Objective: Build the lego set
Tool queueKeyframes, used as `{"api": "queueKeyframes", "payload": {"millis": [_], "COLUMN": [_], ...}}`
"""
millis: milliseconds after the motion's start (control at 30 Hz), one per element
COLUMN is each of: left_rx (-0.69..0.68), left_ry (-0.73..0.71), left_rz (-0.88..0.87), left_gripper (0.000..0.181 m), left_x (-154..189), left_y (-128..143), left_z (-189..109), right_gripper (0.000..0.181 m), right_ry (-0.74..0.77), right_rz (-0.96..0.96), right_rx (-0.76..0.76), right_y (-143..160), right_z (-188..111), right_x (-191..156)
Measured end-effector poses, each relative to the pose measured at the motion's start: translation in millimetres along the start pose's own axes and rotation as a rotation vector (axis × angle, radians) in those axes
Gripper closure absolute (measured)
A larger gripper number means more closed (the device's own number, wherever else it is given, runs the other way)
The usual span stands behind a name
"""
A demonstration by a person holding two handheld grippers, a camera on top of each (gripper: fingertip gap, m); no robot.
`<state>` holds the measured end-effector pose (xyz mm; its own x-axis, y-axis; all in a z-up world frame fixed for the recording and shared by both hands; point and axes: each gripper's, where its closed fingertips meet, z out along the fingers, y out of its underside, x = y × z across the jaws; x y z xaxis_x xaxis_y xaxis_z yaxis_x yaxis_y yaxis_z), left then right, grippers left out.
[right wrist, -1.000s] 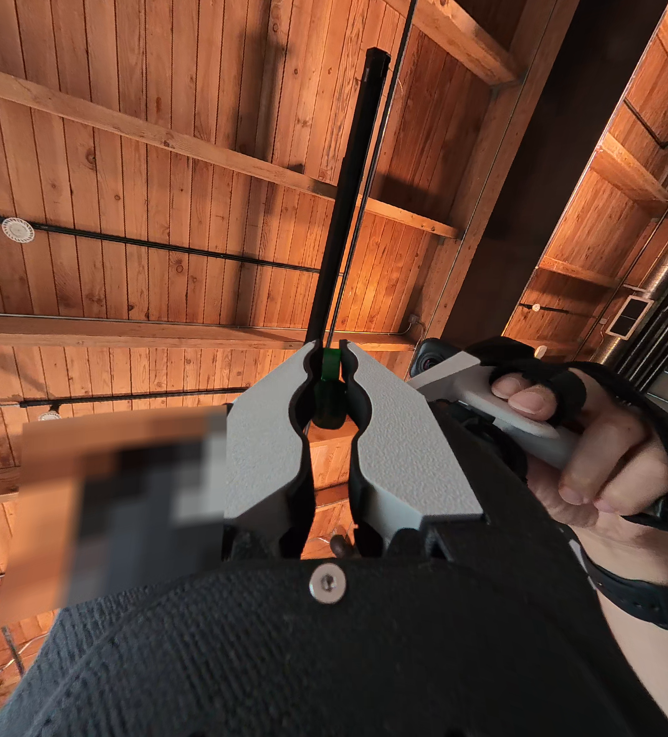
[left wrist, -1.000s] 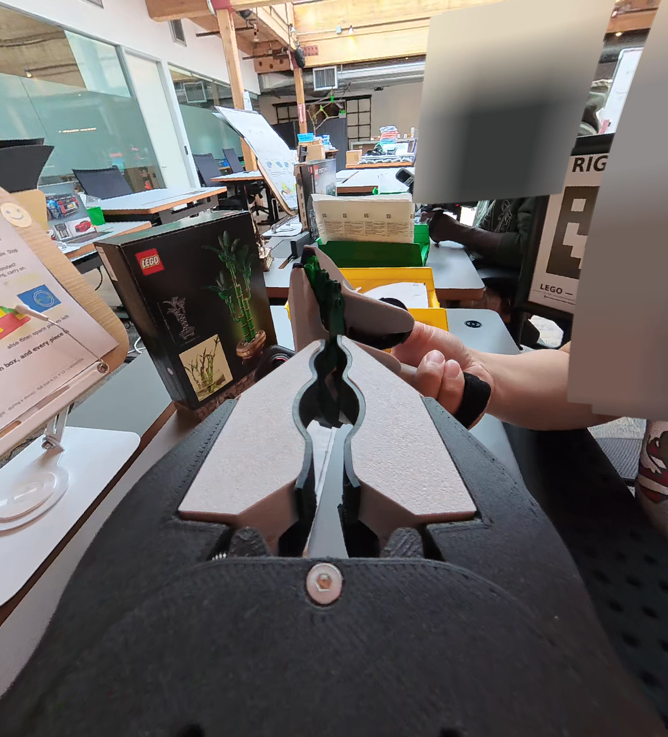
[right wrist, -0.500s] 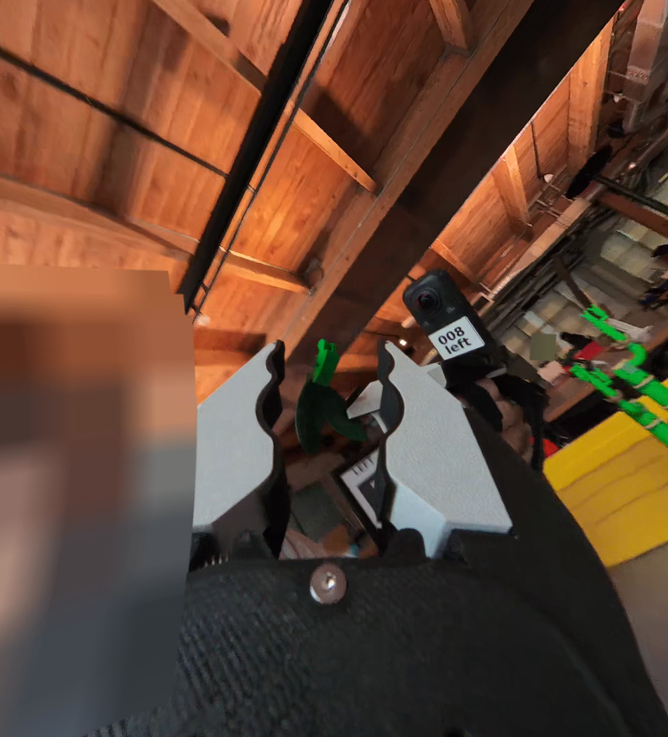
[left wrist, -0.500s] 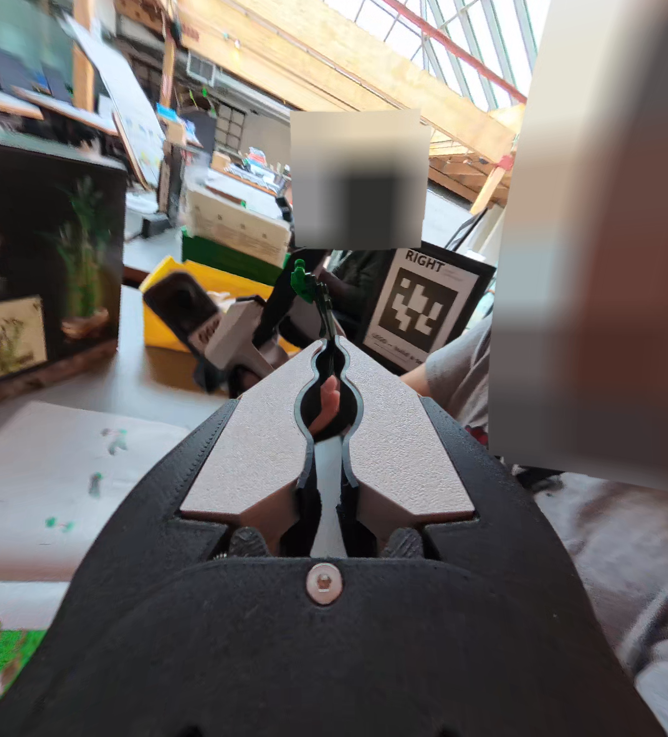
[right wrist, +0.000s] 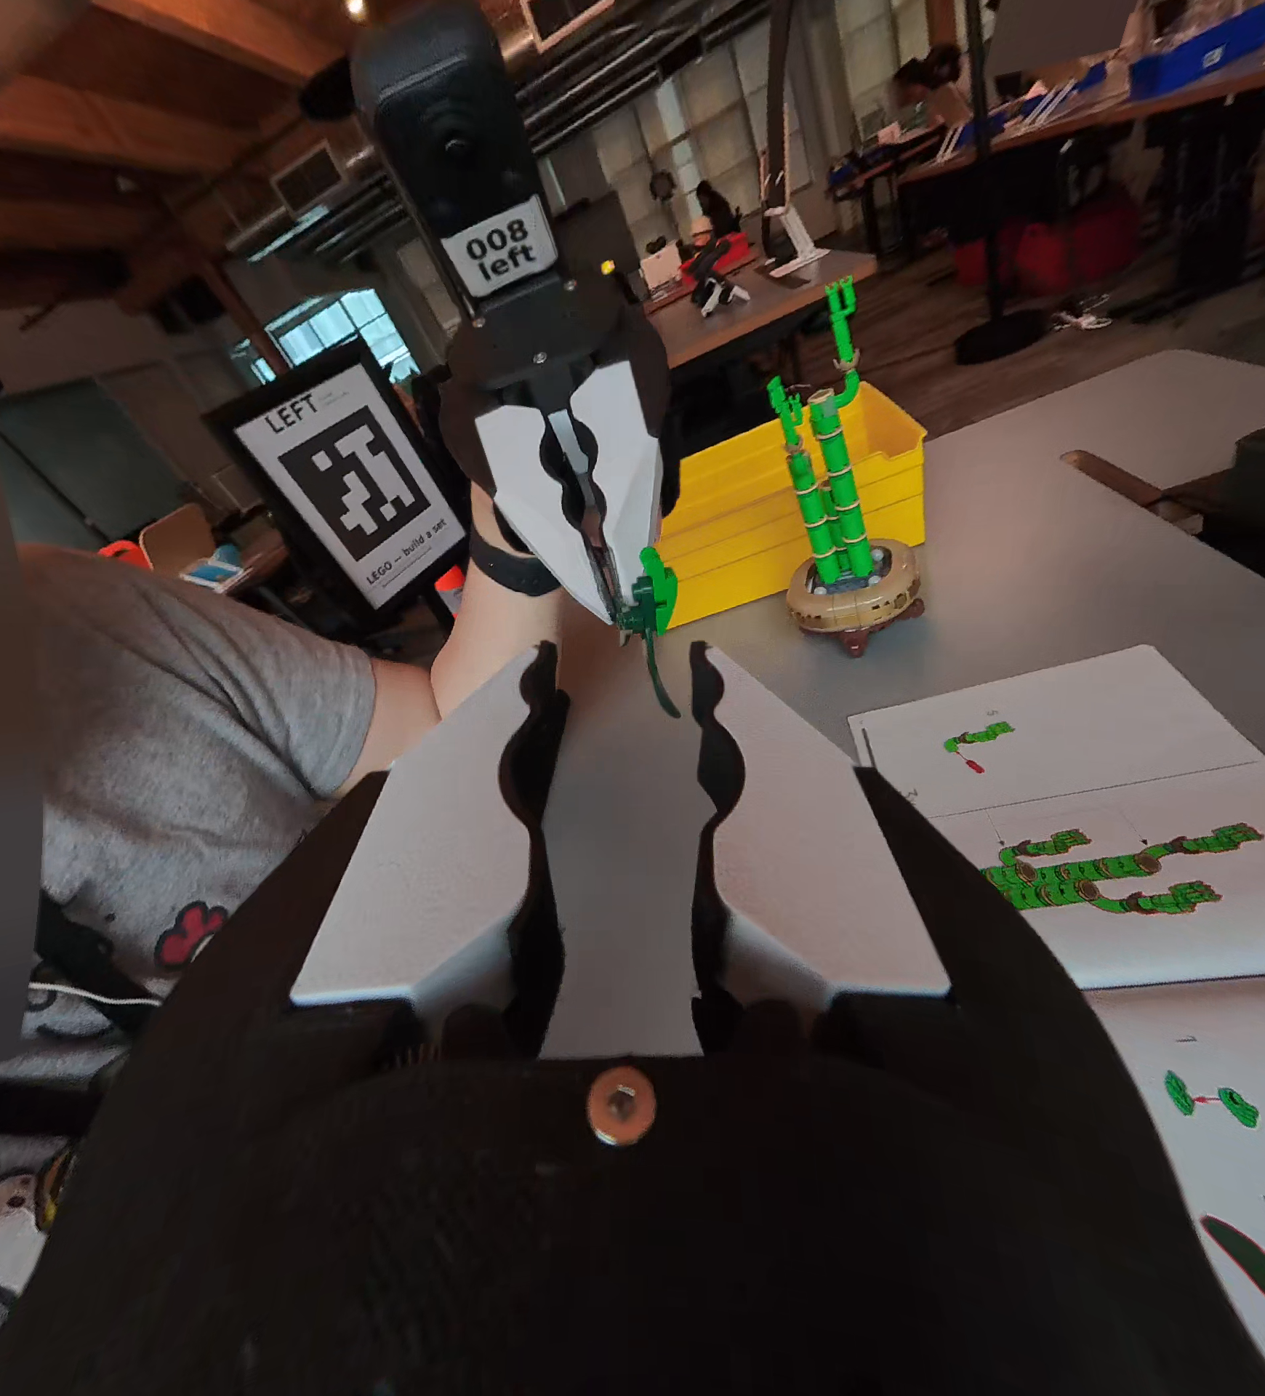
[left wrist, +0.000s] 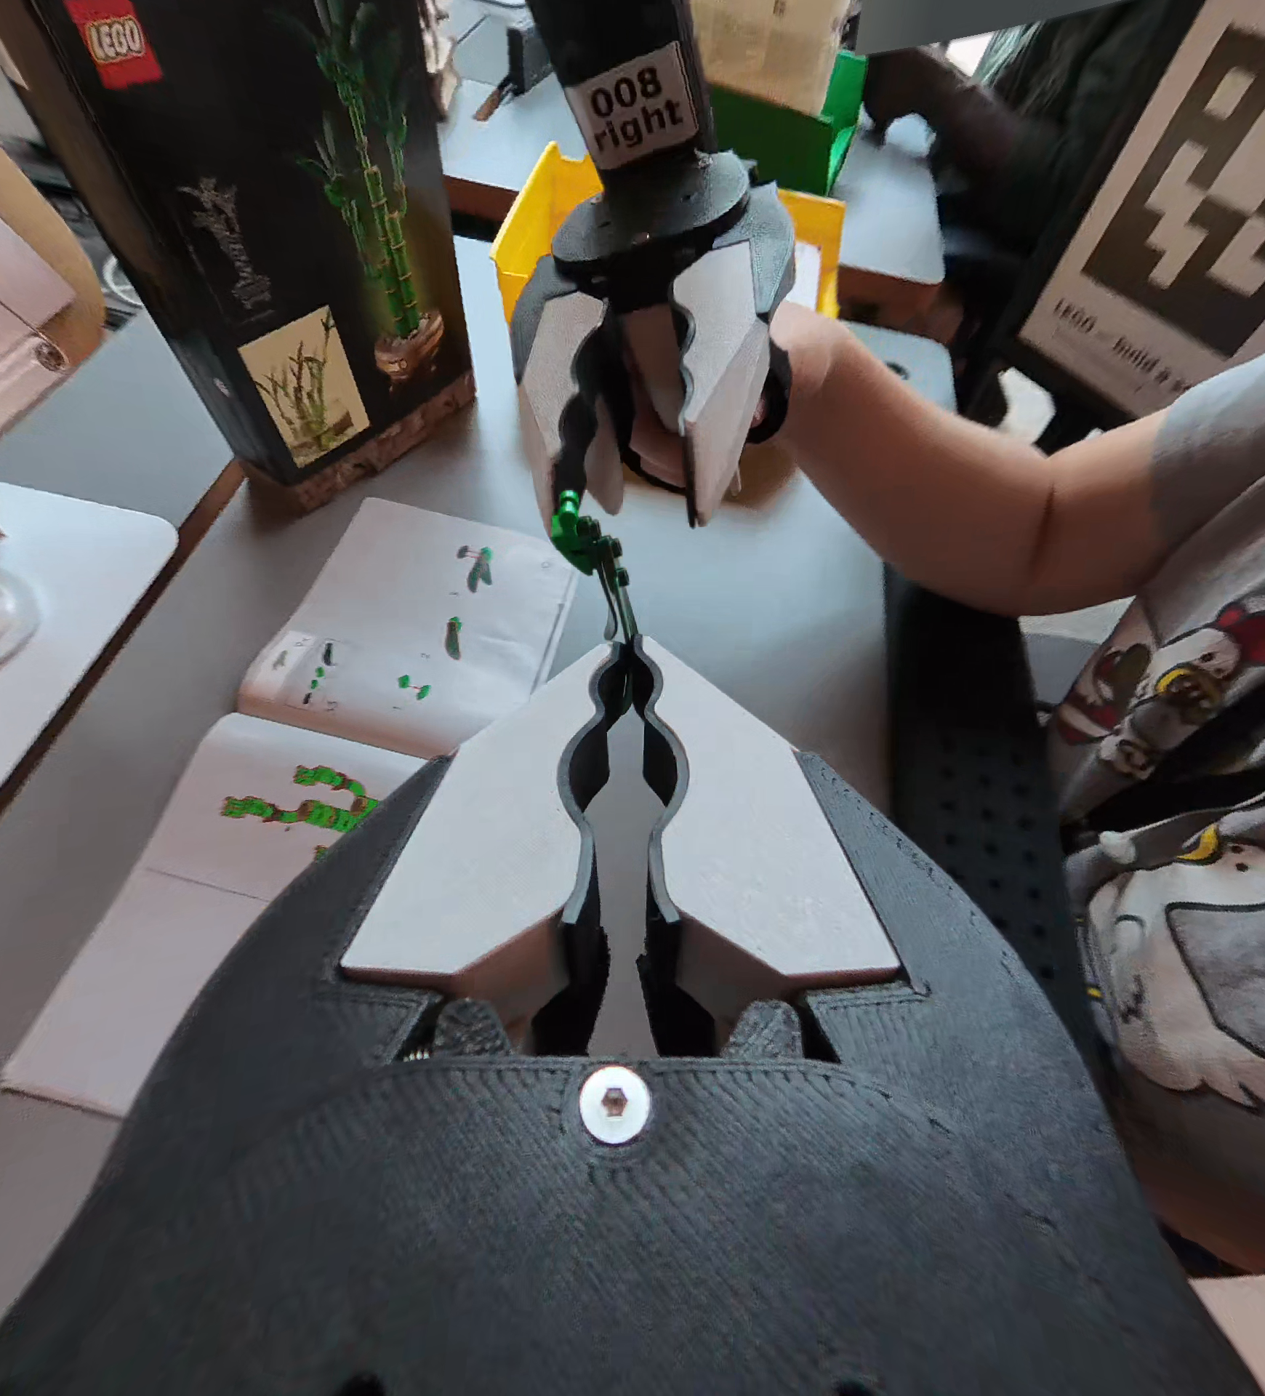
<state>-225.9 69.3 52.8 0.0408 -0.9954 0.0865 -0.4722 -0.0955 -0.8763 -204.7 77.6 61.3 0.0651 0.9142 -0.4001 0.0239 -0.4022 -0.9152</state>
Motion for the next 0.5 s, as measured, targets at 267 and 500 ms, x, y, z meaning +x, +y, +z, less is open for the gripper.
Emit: {"api": "queueKeyframes", "payload": {"millis": [267,500], "left_rx": [-0.042,-0.059], "left_ry": [-0.035,-0.047], "left_rz": [0.113,0.189], "left_gripper": [0.181,0.181], "left_x": [14,19], "left_y": [-2,-2], "left_z": [3,6], "right_gripper": [0.152,0.154], "right_ry": [-0.012,-0.02], "right_rz": [-0.13,-0.257], "right_rx": [0.019,-0.003], "right_y": [-5,1], "right_z": [-2,0], "right_x": [-10,-17]}}
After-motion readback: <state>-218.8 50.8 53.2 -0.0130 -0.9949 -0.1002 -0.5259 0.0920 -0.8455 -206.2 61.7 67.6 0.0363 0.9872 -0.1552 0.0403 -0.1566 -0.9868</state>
